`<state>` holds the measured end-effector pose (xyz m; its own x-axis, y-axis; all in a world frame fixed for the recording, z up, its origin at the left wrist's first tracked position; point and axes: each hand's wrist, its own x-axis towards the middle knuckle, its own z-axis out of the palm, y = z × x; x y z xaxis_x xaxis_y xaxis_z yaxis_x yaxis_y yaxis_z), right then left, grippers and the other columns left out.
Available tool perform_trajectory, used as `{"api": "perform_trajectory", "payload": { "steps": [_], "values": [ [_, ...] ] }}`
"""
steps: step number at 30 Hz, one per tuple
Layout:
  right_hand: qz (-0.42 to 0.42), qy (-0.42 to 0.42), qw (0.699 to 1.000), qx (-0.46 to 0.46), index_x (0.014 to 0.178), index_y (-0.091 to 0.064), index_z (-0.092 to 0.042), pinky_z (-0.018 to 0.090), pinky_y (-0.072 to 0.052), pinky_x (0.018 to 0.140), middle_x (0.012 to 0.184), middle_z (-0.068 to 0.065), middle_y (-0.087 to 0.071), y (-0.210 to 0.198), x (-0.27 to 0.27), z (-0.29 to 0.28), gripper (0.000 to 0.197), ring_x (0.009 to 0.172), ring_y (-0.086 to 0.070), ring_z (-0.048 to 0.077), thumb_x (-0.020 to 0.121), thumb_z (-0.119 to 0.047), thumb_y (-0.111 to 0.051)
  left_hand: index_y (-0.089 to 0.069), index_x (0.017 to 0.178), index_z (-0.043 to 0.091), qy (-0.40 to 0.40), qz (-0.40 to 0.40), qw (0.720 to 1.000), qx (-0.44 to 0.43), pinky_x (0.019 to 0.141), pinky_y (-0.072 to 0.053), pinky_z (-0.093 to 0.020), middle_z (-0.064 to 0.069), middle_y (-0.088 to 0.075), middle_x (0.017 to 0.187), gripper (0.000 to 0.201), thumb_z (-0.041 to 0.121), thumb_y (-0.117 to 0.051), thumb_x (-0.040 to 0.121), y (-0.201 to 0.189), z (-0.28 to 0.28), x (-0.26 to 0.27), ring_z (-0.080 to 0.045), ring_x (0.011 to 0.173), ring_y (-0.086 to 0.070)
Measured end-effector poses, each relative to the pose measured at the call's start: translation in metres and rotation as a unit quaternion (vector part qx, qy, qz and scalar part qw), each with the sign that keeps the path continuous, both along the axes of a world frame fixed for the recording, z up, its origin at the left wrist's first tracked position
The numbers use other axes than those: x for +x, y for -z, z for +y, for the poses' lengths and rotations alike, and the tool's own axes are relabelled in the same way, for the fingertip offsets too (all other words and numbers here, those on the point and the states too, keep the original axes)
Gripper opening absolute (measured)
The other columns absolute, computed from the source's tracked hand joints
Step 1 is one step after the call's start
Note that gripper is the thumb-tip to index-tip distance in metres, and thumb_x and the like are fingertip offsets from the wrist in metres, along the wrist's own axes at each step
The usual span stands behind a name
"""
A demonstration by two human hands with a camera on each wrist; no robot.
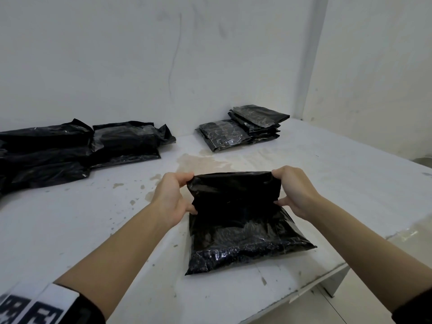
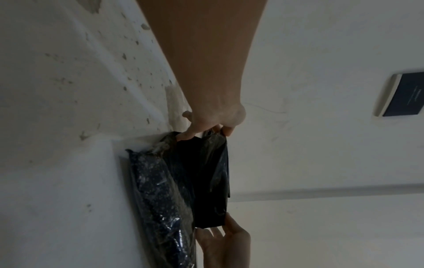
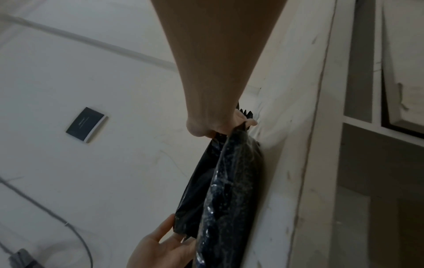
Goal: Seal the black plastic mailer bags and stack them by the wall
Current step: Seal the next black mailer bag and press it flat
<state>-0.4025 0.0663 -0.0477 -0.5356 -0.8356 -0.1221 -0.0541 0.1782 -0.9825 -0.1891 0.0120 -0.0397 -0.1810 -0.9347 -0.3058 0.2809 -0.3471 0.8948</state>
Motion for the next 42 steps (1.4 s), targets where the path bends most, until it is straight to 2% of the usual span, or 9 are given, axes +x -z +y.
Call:
{"api": "perform_trajectory", "payload": {
  "steps": [7, 19, 22, 24, 26, 29, 34, 38, 42],
  "values": [
    [-0.143, 0.009, 0.988, -0.064, 0.076, -0.045, -0.009, 0.046, -0.043, 0.071, 0.105, 0.009, -0.044, 0.003, -0.004, 0.016, 0.016, 0.095, -0.043, 0.027, 0.087, 0.002, -0.039, -0.054, 0.086, 0.001, 0.025, -0.048, 0.998, -0.045, 0.064, -0.038, -0.042, -0.011, -0.046, 0.106, 0.013, 0.004, -0.042, 0.083, 0.001, 0.008, -0.001, -0.026, 0.090, -0.046],
    [0.071, -0.163, 0.983, -0.050, 0.030, -0.042, -0.019, 0.035, -0.039, 0.079, 0.081, -0.001, -0.057, 0.023, -0.008, 0.037, 0.027, 0.115, -0.051, 0.020, 0.056, -0.011, -0.042, -0.057, 0.069, -0.007, 0.219, -0.322, 0.903, -0.181, 0.099, -0.041, -0.031, 0.004, -0.060, 0.114, 0.028, 0.007, -0.039, 0.085, 0.024, 0.009, 0.020, -0.014, 0.105, -0.053],
    [0.151, -0.173, 0.972, -0.048, 0.034, -0.052, -0.025, 0.025, -0.039, 0.093, 0.076, -0.008, -0.067, 0.026, -0.008, 0.041, 0.024, 0.108, -0.056, 0.023, 0.055, -0.016, -0.043, -0.062, 0.092, -0.010, 0.238, -0.369, 0.871, -0.219, 0.085, -0.041, -0.025, 0.008, -0.061, 0.099, 0.044, 0.027, -0.045, 0.072, 0.023, 0.011, 0.019, -0.007, 0.087, -0.053],
    [0.170, -0.175, 0.969, -0.039, 0.053, -0.065, -0.033, 0.014, -0.039, 0.076, 0.076, 0.008, -0.068, 0.027, -0.006, 0.045, 0.025, 0.082, -0.061, 0.018, 0.065, -0.018, -0.050, -0.062, 0.102, -0.003, 0.250, -0.391, 0.854, -0.234, 0.067, -0.038, -0.021, 0.003, -0.057, 0.071, 0.037, 0.029, -0.051, 0.088, 0.025, 0.012, 0.017, -0.013, 0.065, -0.049],
    [0.227, -0.183, 0.956, -0.026, 0.066, -0.064, -0.019, 0.017, -0.037, 0.072, 0.072, -0.001, -0.066, 0.031, -0.004, 0.048, 0.017, 0.064, -0.058, 0.004, 0.082, -0.022, -0.065, -0.065, 0.092, 0.006, 0.250, -0.444, 0.815, -0.276, 0.061, -0.038, -0.016, -0.006, -0.057, 0.069, 0.030, 0.034, -0.054, 0.095, 0.026, 0.012, 0.016, -0.016, 0.061, -0.048],
    [0.372, -0.185, 0.910, 0.002, 0.047, -0.047, -0.012, 0.021, -0.034, 0.077, 0.083, -0.006, -0.059, 0.031, -0.007, 0.045, 0.048, 0.088, -0.057, -0.005, 0.083, -0.033, -0.070, -0.053, 0.054, 0.011, 0.248, -0.548, 0.718, -0.351, 0.077, -0.045, -0.022, 0.001, -0.062, 0.101, 0.047, 0.043, -0.063, 0.088, 0.028, 0.010, 0.015, -0.004, 0.082, -0.056],
    [0.506, -0.169, 0.844, 0.059, 0.083, -0.048, -0.017, 0.023, -0.036, 0.071, 0.092, -0.008, -0.046, 0.007, 0.007, 0.041, 0.035, 0.093, -0.049, 0.013, 0.080, -0.043, -0.071, -0.045, 0.102, 0.018, 0.225, -0.661, 0.563, -0.442, 0.070, -0.035, -0.025, 0.006, -0.047, 0.112, 0.029, 0.043, -0.058, 0.090, 0.013, 0.025, 0.006, -0.014, 0.084, -0.048],
    [0.506, -0.163, 0.839, 0.116, 0.125, -0.049, -0.017, 0.034, -0.046, 0.088, 0.121, 0.005, -0.053, 0.005, 0.027, 0.035, 0.042, 0.108, -0.052, 0.025, 0.087, -0.028, -0.064, -0.052, 0.120, 0.014, 0.215, -0.568, 0.644, -0.465, 0.084, -0.042, -0.029, 0.001, -0.050, 0.128, 0.033, 0.005, -0.043, 0.090, 0.014, 0.038, -0.017, -0.018, 0.108, -0.050],
    [0.491, -0.151, 0.853, 0.088, 0.111, -0.062, -0.012, 0.033, -0.047, 0.084, 0.110, 0.008, -0.063, 0.013, 0.032, 0.034, 0.024, 0.098, -0.058, 0.025, 0.088, -0.014, -0.057, -0.020, 0.151, 0.019, 0.299, -0.531, 0.665, -0.432, 0.117, -0.015, -0.029, 0.008, -0.017, 0.158, 0.049, 0.032, -0.026, 0.104, 0.028, 0.047, -0.030, -0.008, 0.145, -0.011]
  ]
}}
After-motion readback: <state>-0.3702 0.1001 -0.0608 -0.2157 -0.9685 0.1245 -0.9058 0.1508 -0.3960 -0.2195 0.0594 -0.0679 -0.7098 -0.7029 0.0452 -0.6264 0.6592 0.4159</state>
